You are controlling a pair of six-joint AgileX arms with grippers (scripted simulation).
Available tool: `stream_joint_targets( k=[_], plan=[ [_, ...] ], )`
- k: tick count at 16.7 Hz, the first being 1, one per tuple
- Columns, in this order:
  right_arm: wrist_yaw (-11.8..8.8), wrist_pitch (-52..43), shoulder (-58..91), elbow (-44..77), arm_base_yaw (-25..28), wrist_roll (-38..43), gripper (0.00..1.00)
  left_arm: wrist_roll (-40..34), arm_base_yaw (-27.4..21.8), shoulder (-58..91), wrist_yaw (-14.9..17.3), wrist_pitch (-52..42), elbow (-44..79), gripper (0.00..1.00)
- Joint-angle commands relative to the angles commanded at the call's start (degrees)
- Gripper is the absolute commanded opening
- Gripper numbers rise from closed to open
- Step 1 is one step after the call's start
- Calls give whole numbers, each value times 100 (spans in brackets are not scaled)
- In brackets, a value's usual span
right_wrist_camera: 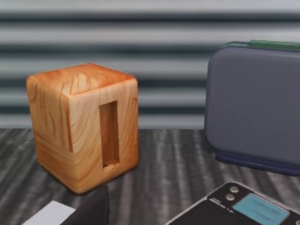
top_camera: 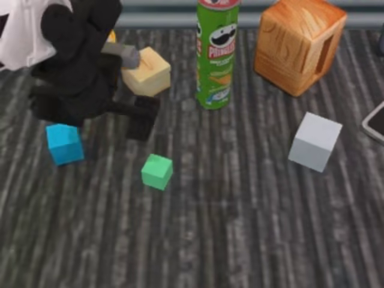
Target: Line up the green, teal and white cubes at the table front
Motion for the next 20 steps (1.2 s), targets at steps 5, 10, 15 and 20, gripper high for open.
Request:
stream_joint_targets(
  k=[5,10,15,20],
  plan=[
    [0,0,0,0,0,0,100,-111,-468,1823,-1,-958,1558,100],
    [0,0,0,0,0,0,100,-146,-616,2386,-13,-1246,2102,100],
    [0,0,0,0,0,0,100,-141,-589,2381,-11,-1215,2072,100],
    [0,0,0,0,0,0,100,-128,-601,2738,-10,-339,1569,100]
  ],
)
